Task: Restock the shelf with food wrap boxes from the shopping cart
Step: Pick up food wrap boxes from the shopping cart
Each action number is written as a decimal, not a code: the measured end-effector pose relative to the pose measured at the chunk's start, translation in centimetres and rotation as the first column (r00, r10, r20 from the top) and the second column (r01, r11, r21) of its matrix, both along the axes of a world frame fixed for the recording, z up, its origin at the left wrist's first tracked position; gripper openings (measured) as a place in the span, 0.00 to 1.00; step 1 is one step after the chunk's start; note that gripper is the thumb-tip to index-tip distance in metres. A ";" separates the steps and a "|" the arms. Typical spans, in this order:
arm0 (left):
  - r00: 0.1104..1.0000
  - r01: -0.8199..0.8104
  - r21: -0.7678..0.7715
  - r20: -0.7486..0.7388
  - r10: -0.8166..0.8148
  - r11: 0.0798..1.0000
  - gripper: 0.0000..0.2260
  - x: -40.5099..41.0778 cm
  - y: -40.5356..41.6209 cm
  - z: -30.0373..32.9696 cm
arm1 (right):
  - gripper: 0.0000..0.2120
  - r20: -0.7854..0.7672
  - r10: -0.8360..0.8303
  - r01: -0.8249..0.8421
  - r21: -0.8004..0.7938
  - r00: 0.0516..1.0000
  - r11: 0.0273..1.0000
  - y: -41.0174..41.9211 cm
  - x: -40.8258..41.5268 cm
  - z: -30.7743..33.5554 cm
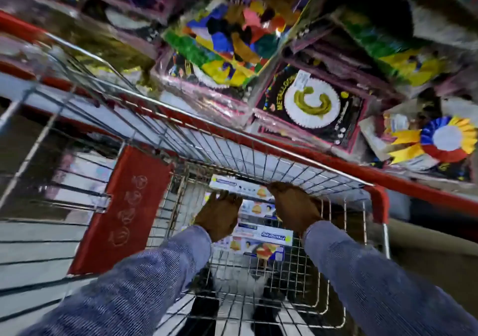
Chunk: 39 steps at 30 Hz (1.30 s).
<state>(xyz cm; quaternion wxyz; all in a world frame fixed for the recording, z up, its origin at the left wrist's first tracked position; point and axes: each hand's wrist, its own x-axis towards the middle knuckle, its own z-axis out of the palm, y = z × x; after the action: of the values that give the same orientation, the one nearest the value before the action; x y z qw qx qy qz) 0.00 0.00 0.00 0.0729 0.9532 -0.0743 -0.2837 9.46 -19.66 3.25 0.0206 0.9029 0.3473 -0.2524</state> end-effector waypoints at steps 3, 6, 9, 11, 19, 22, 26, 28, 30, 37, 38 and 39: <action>0.999 0.031 0.051 0.008 -0.031 0.998 0.26 1.6 0.1 -3.4 | 0.31 0.021 0.049 -0.048 -0.042 0.999 0.998 1.7 1.3 -3.4; 0.999 0.052 0.061 0.008 -0.053 0.997 0.25 1.8 -0.3 -6.2 | 0.27 0.039 0.084 -0.080 -0.087 0.996 0.993 3.3 1.3 -6.5; 0.998 0.048 0.111 0.038 -0.053 0.993 0.25 2.0 -0.2 -7.1 | 0.22 0.051 0.030 -0.026 -0.071 0.998 0.997 3.6 0.9 -8.0; 0.996 0.042 0.108 0.080 -0.050 0.993 0.24 2.3 0.0 -7.6 | 0.22 0.088 0.031 -0.026 -0.063 0.996 0.998 4.0 1.2 -8.7; 0.986 0.090 0.111 0.127 -0.104 0.990 0.25 2.1 0.2 -7.0 | 0.12 0.180 0.129 -0.111 -0.105 0.975 0.988 5.1 1.5 -8.3; 0.978 0.112 0.153 0.157 -0.136 0.982 0.26 1.6 0.9 -3.8 | 0.15 0.225 0.116 -0.090 -0.125 0.967 0.988 5.0 1.0 -6.6; 0.979 0.096 0.147 0.164 -0.120 0.985 0.27 0.0 1.7 2.8 | 0.19 0.218 0.064 -0.049 -0.072 0.974 0.996 4.5 -0.3 -1.7; 0.981 0.100 0.127 0.151 -0.118 0.987 0.25 -1.3 2.0 6.8 | 0.18 0.206 0.077 -0.074 -0.022 0.976 0.997 4.3 -0.7 2.3; 0.976 0.118 0.104 0.173 -0.135 0.988 0.23 -2.7 2.3 11.1 | 0.17 0.160 0.080 -0.093 0.070 0.984 0.993 3.8 -1.1 7.0; 0.936 0.121 0.126 0.316 -0.155 0.985 0.30 -4.1 3.6 27.8 | 0.26 0.061 0.054 -0.070 0.290 0.997 0.955 3.9 0.7 26.6; 0.921 0.109 0.140 0.359 -0.153 0.984 0.31 -3.8 3.7 30.2 | 0.26 0.073 0.063 -0.082 0.296 0.995 0.952 4.2 1.4 29.6; 0.907 0.091 0.149 0.396 -0.143 0.985 0.30 -3.4 3.8 32.5 | 0.23 0.113 0.086 -0.117 0.305 0.990 0.945 4.5 2.0 32.3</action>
<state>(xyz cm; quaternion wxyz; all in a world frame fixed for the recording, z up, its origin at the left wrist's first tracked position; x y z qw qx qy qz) -3.39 3.76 32.55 -0.0223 0.9878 -0.1266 -0.0882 11.41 -15.18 35.50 -0.0918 0.8871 0.4272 -0.1485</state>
